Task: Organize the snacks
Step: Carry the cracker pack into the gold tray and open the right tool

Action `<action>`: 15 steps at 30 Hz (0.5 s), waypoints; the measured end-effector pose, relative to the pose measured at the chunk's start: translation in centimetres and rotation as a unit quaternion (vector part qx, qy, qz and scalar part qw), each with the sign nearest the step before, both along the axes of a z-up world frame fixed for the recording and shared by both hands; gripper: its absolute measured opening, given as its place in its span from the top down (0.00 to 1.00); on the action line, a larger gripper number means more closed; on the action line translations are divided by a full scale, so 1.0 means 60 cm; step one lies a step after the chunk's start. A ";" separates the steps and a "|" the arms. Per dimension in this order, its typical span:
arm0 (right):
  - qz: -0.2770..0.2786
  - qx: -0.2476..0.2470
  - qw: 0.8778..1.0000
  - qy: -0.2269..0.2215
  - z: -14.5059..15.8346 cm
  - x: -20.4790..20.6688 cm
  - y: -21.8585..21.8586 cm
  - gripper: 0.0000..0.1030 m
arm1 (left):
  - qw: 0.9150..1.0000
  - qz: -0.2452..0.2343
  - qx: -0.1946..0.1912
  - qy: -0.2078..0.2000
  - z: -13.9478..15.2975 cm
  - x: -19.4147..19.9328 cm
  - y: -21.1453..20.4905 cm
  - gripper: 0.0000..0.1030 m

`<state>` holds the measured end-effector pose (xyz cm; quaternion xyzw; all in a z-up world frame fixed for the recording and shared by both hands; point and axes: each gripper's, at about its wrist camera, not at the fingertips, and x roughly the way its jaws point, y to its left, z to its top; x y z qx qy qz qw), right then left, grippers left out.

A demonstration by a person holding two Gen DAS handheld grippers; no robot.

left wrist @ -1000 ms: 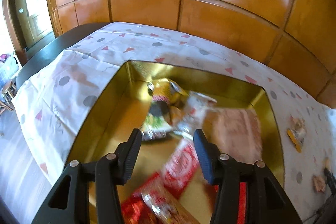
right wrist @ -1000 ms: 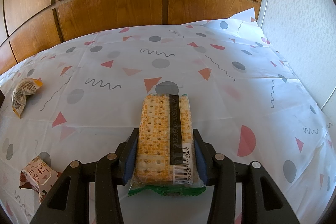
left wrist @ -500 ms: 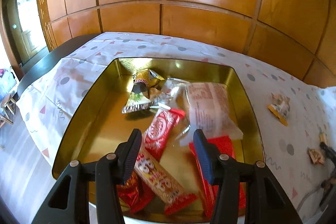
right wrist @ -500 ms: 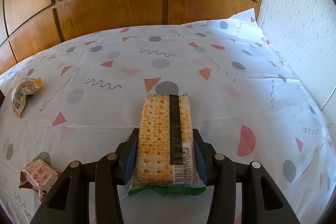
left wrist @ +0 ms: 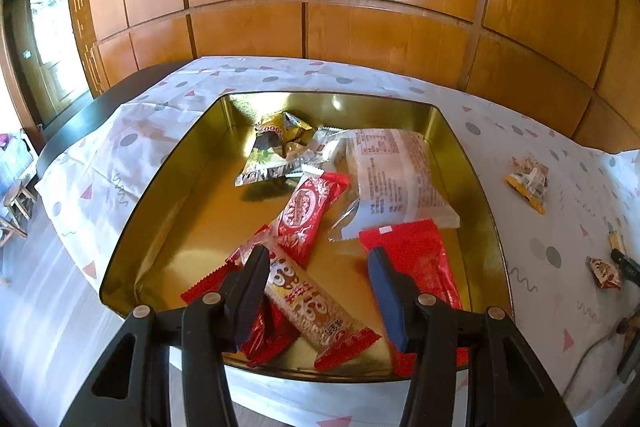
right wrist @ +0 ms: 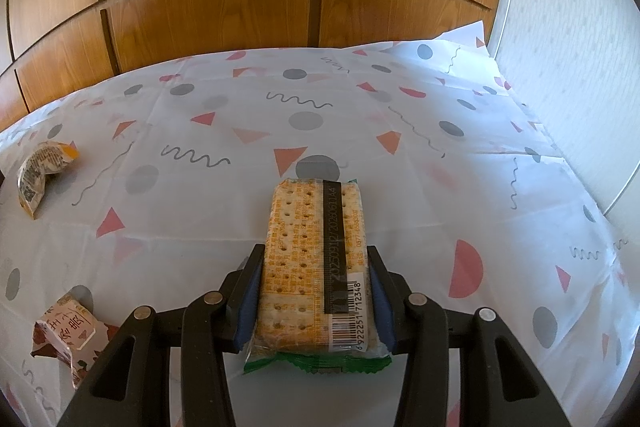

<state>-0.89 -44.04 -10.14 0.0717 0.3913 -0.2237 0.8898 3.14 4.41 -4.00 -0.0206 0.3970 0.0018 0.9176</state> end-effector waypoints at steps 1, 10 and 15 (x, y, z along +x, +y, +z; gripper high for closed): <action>0.000 -0.001 1.000 0.001 0.000 0.000 0.001 0.54 | 1.000 0.001 -0.001 0.000 0.000 -0.001 0.001 0.49; -0.004 -0.025 1.000 0.011 0.001 0.002 0.011 0.54 | 1.000 0.010 0.002 -0.004 -0.007 -0.012 0.019 0.49; -0.023 -0.011 1.000 0.009 0.018 -0.002 0.003 0.54 | 1.000 0.014 0.006 -0.007 -0.006 -0.016 0.025 0.49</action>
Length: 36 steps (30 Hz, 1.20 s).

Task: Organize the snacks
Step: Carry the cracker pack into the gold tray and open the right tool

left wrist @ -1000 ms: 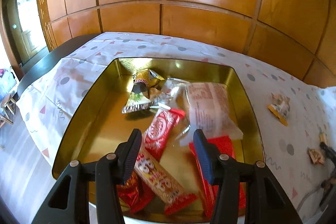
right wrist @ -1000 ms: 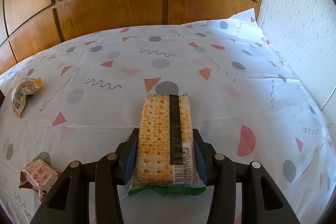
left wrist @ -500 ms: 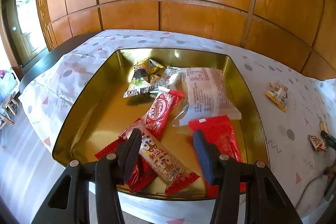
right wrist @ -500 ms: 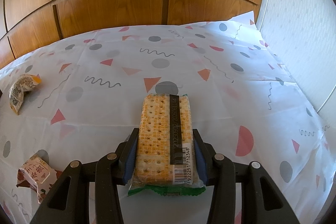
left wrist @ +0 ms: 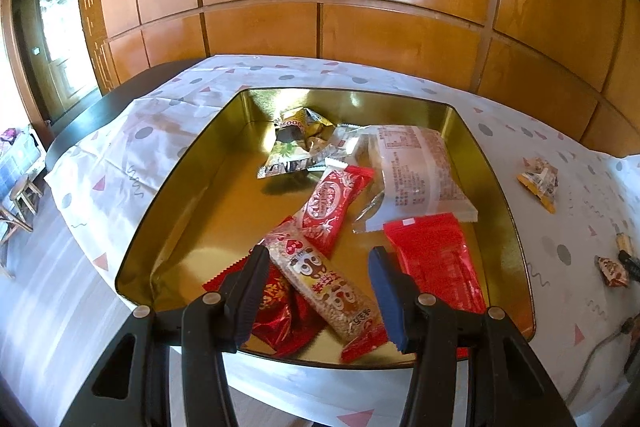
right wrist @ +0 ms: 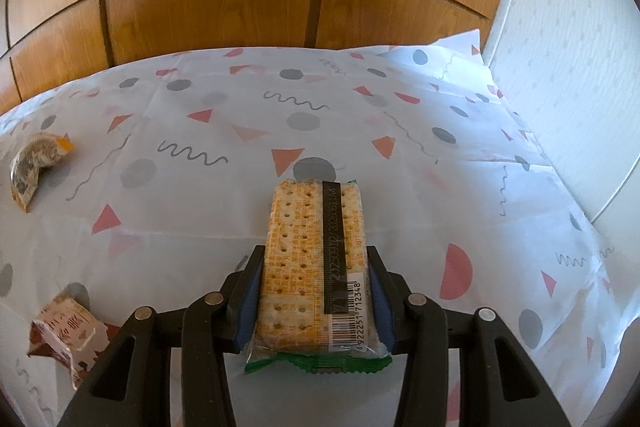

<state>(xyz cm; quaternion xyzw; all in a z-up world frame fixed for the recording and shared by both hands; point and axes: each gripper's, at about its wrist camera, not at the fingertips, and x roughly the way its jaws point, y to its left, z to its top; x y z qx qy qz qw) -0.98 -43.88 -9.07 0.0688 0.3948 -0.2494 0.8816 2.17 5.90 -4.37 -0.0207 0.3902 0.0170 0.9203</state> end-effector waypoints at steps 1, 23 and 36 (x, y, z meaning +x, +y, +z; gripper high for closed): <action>-0.008 0.006 1.000 -0.011 0.008 -0.005 -0.003 0.54 | 1.000 0.000 0.001 -0.002 0.001 0.000 0.001 0.49; 0.277 0.122 0.950 -0.074 0.147 0.047 0.328 0.54 | 0.999 0.020 0.016 -0.048 0.032 -0.009 0.015 0.49; 0.402 0.204 0.893 -0.024 0.129 0.110 0.578 0.54 | 0.997 0.049 0.016 -0.054 0.035 -0.007 0.041 0.49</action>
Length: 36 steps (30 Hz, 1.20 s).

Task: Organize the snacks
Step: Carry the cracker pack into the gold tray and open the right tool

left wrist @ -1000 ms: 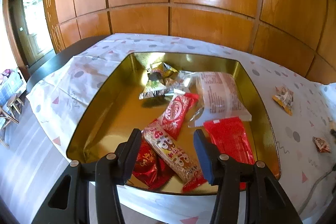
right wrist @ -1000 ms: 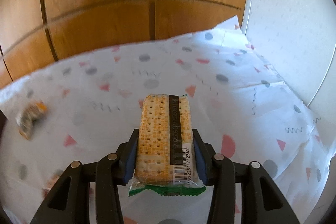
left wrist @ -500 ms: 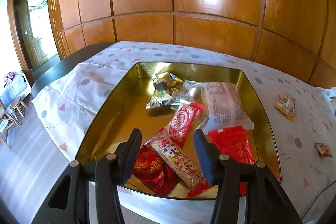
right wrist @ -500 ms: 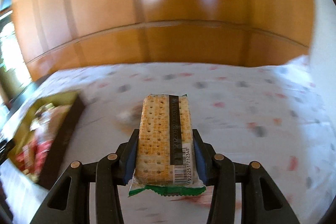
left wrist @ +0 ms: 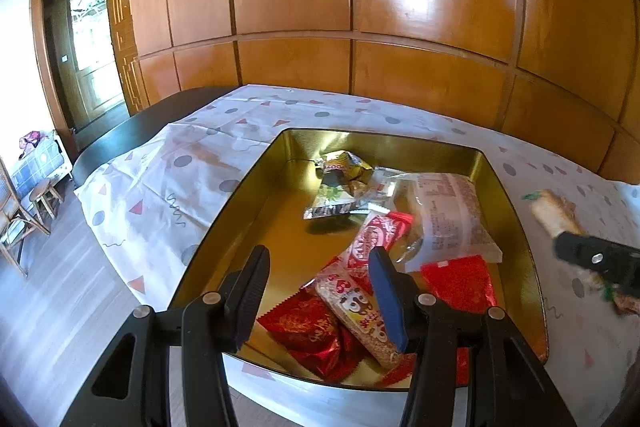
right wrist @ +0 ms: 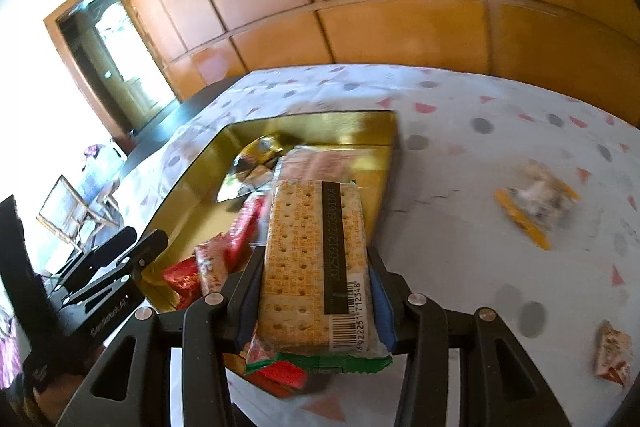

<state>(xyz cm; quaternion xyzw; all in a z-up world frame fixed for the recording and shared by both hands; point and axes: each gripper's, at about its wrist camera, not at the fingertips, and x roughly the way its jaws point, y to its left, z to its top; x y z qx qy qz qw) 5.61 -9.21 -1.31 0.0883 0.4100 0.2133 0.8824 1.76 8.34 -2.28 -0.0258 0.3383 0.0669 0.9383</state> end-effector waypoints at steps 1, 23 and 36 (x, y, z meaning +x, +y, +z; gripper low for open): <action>0.006 0.006 1.000 0.008 -0.007 0.007 0.009 0.54 | 1.000 0.002 0.000 0.000 0.000 0.000 0.002 0.49; -0.015 -0.006 0.999 -0.031 -0.013 -0.035 -0.010 0.52 | 1.000 0.001 -0.002 0.004 -0.006 0.003 0.004 0.49; -0.077 -0.041 0.995 -0.056 -0.010 -0.066 -0.099 0.52 | 0.999 -0.037 0.009 0.000 0.003 -0.006 -0.033 0.49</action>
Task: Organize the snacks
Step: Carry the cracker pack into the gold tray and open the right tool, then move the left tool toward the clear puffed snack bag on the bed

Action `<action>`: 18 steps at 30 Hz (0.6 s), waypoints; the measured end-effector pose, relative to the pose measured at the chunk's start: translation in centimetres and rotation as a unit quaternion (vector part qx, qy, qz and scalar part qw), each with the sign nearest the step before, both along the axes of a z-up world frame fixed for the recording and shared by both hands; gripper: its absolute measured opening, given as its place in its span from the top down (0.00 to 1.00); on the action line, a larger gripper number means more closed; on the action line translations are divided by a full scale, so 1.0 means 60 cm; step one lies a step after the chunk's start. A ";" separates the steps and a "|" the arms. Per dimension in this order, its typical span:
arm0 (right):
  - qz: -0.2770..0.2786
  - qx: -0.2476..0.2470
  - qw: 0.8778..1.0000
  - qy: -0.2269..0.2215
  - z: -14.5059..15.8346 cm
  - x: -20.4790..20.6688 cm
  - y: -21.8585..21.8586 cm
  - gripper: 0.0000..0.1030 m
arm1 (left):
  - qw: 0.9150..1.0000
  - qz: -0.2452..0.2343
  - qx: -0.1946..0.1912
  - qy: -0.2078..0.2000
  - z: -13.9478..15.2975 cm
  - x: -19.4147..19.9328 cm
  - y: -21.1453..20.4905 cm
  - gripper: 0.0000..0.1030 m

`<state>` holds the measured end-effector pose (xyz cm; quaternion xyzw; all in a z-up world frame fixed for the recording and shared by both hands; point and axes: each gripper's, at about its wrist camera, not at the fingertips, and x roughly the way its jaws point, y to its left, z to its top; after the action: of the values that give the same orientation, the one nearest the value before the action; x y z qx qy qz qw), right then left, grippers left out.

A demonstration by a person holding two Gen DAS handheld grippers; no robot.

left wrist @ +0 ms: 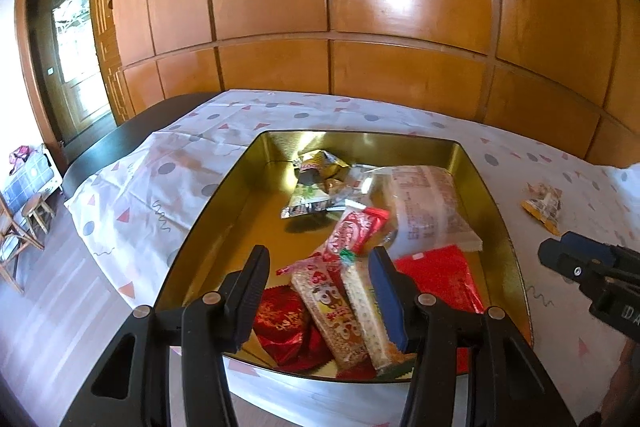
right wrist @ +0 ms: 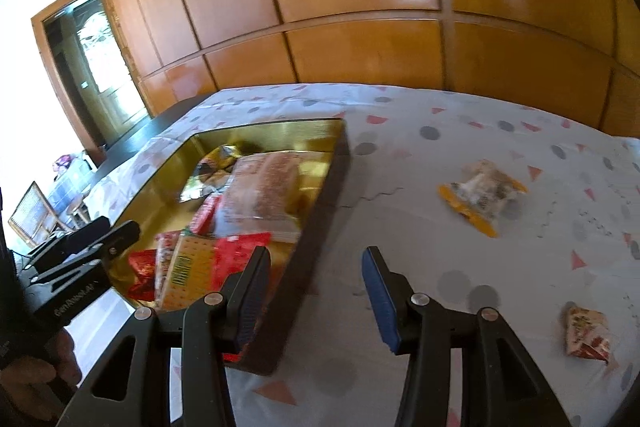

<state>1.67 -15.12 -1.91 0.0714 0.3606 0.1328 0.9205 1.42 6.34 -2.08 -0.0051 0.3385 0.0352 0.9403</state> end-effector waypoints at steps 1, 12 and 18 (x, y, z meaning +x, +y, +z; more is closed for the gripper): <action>-0.005 -0.001 1.000 0.000 -0.001 -0.001 -0.007 0.52 | 1.000 -0.002 0.001 0.000 0.000 -0.001 -0.002 0.49; -0.093 -0.016 0.996 0.011 -0.023 -0.026 -0.130 0.52 | 0.999 -0.028 0.013 0.005 0.003 -0.002 -0.032 0.49; -0.150 -0.018 0.988 0.012 -0.028 -0.045 -0.206 0.52 | 0.999 -0.047 0.022 0.006 0.004 0.001 -0.056 0.49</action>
<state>-1.04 -27.46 -3.59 0.1098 0.3588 -0.0140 0.9269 1.46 2.96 -1.84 0.0315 0.3435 -0.0014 0.9386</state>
